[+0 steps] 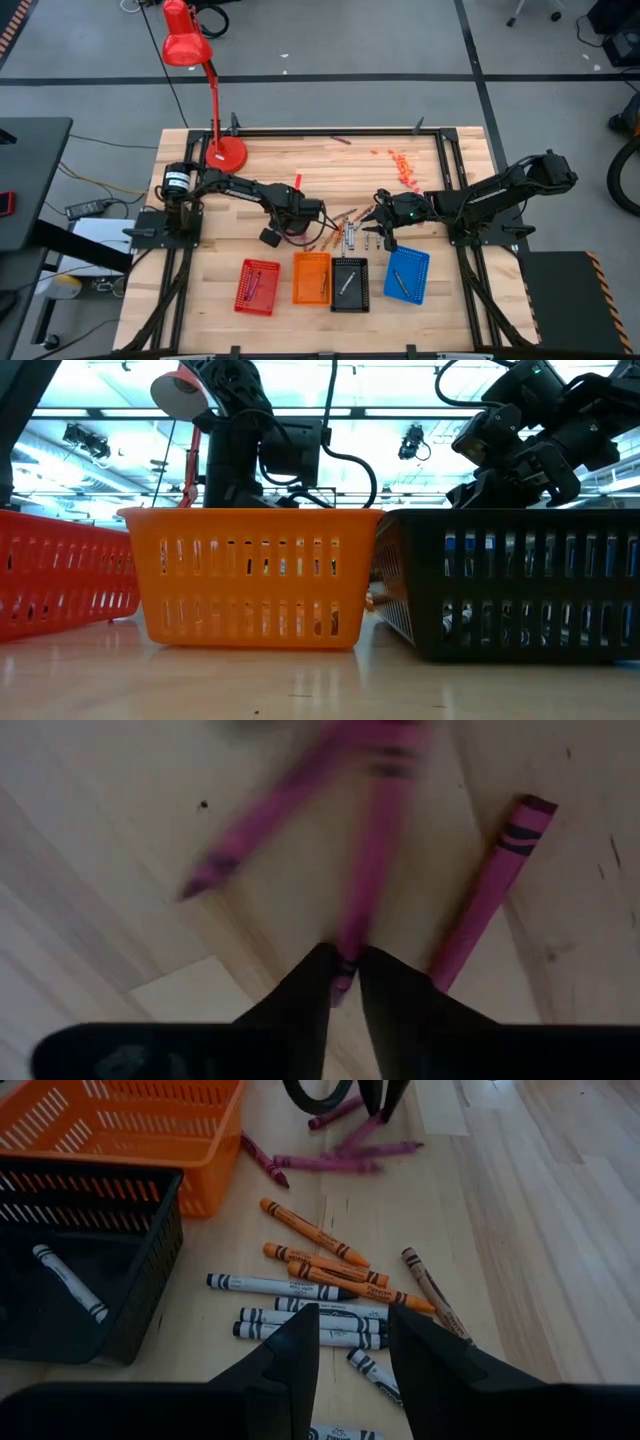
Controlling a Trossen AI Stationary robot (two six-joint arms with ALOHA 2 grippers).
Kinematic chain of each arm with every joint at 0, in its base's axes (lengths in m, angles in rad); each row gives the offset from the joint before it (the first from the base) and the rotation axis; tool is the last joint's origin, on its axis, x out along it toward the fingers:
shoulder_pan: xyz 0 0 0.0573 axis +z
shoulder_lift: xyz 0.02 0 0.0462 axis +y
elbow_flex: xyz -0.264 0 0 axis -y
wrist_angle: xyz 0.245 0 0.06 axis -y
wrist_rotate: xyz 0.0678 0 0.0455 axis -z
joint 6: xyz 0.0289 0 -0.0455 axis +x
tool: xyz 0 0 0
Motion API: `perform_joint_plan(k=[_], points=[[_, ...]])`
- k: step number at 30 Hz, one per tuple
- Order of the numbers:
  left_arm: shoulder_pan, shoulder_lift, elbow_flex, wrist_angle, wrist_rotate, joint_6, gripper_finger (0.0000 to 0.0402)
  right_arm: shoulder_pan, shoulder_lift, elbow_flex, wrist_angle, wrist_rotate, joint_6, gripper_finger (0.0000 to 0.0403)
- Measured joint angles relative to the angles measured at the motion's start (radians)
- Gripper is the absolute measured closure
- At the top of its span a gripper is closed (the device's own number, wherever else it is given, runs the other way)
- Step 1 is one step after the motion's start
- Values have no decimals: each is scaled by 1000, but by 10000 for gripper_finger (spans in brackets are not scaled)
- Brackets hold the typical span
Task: Sort crayons
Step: Put the violet crayon into the red bin
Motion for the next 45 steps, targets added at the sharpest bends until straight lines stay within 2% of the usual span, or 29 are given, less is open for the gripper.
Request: perform_joint_plan(k=[6,15,21,27,38,45], points=[[-5,3,1,-1,5,-33,379,0,0,0,0,0,0,278],[-18,5,8,-12,5,-70,376,0,0,0,0,0,0,278],[-37,10,62,-67,35,-167,376,0,0,0,0,0,6,278],[-68,9,114,-96,18,-184,376,0,0,0,0,0,10,278],[-117,7,243,-323,-26,-331,376,0,0,0,0,0,18,278],[-179,5,324,-468,-26,-519,376,0,0,0,-4,0,19,278]])
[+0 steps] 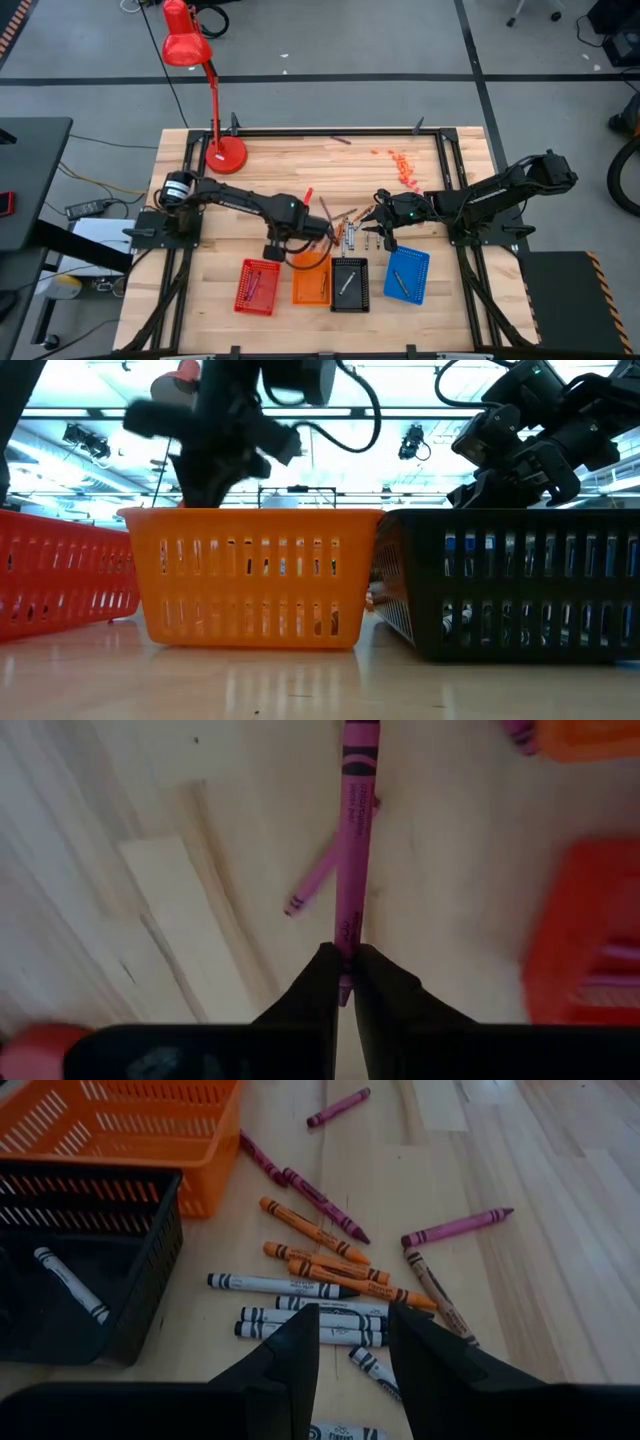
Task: Sort crayons
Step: Put the violet crayon into the red bin
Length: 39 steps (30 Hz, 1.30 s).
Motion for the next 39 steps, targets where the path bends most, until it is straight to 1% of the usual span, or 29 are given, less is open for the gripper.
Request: perform_joint_plan(k=[7,10,15,21,27,32,35,39], points=[[-104,-1,56,-109,28,-242,376,0,0,0,-1,0,0,278],[-152,-1,71,-110,66,-368,373,0,0,0,-1,0,0,278],[-234,-1,75,-109,93,-603,360,0,0,0,-1,0,0,278],[-342,-1,75,-109,98,-840,358,0,0,0,-2,0,3,278],[-427,-1,74,-105,95,-1133,357,0,0,0,-2,0,8,278],[-487,-1,40,-96,94,-1387,357,0,0,0,-2,0,8,278],[-513,-1,2,-71,94,-1473,357,0,0,0,-2,0,8,278],[-531,-1,-38,-27,95,-1545,357,0,0,0,-3,0,9,278]])
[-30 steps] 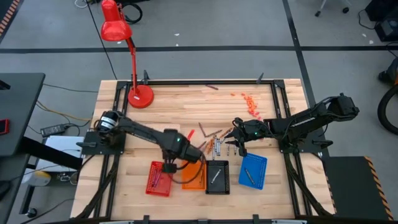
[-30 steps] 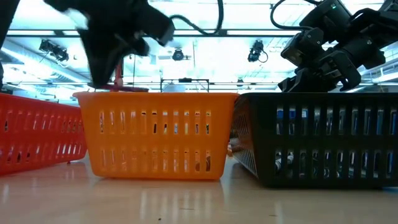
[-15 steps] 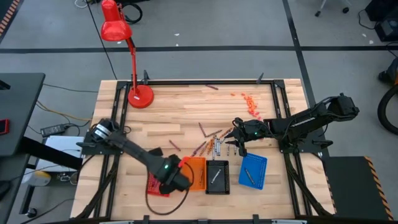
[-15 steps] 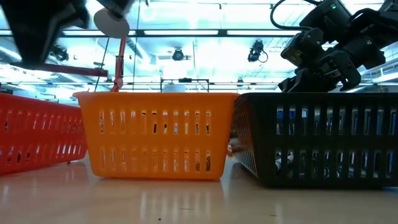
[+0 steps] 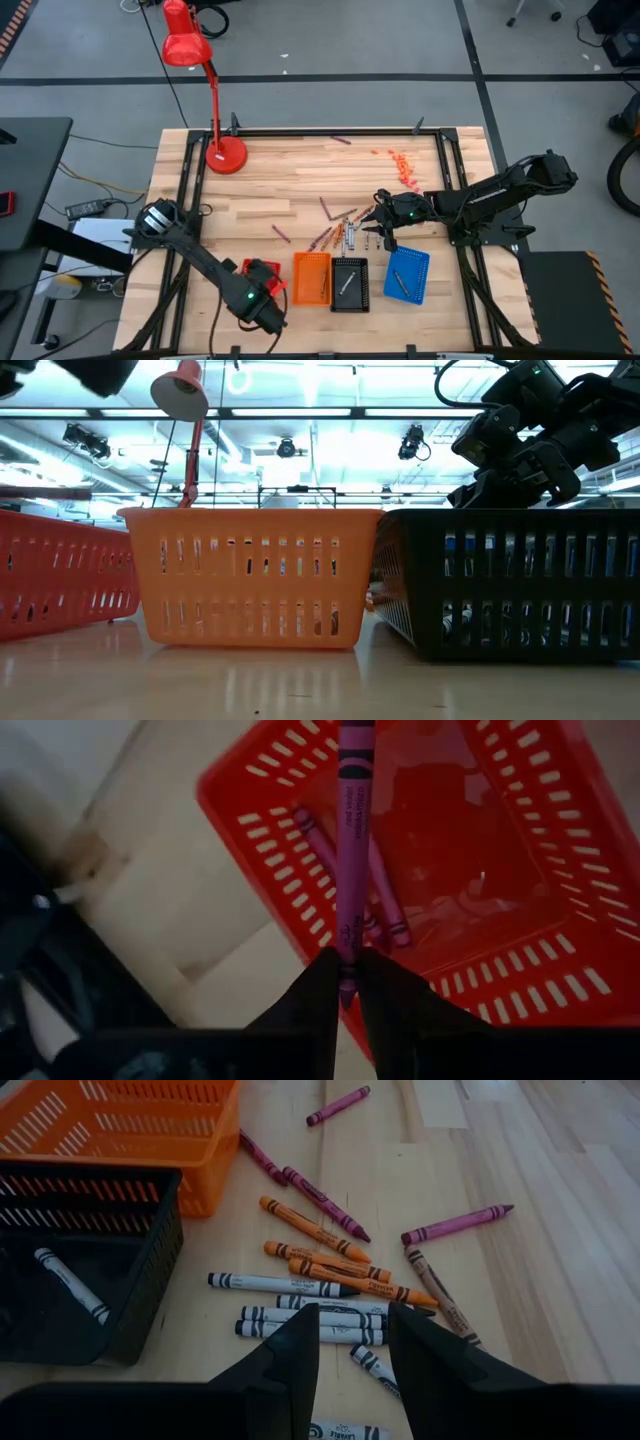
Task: Sort crayons
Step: Put the violet crayon into the red bin
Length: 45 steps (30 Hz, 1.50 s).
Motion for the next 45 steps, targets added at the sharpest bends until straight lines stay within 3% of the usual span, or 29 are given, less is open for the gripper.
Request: perform_joint_plan(k=[12,18,23,31,45], points=[[1,0,-79,132,38,-173,356,0,0,0,0,0,5,278],[1,0,-91,148,57,-182,354,0,0,0,0,0,5,278],[10,0,-91,149,57,-159,328,0,0,0,0,0,5,278],[62,0,-39,130,58,-3,285,0,0,0,2,0,5,278],[189,0,-16,12,49,397,283,0,0,0,8,-1,0,278]])
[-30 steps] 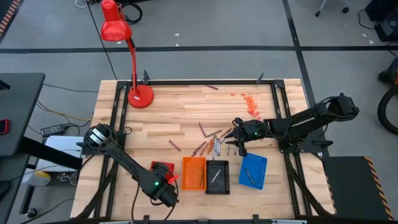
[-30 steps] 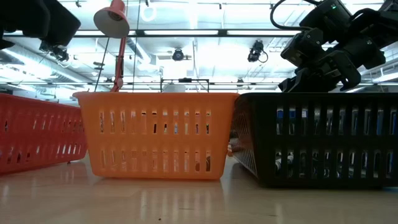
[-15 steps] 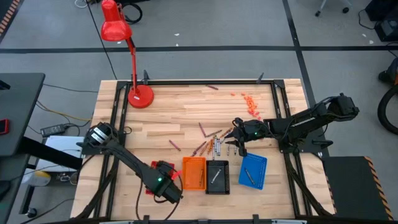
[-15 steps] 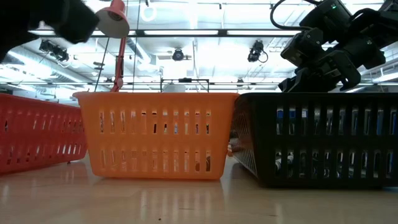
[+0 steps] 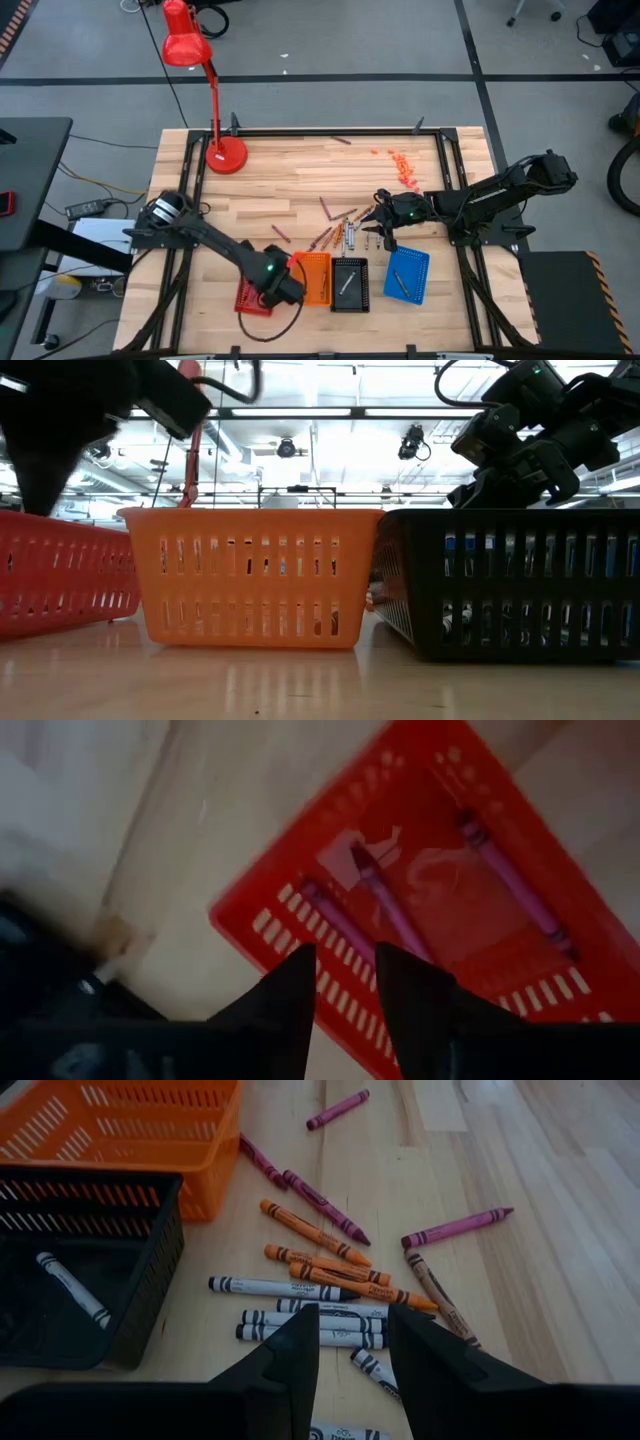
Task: Sort crayons
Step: Put the violet crayon into the red bin
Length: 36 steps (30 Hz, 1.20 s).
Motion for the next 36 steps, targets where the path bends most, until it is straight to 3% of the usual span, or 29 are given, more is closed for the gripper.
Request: perform_joint_plan(k=[10,18,36], points=[[119,0,22,-62,11,292,283,0,0,0,0,0,-3,278],[162,0,4,-52,-211,696,283,0,0,0,-1,-16,-13,278],[291,-1,-171,255,-305,1130,283,0,0,0,-1,-21,-13,278]])
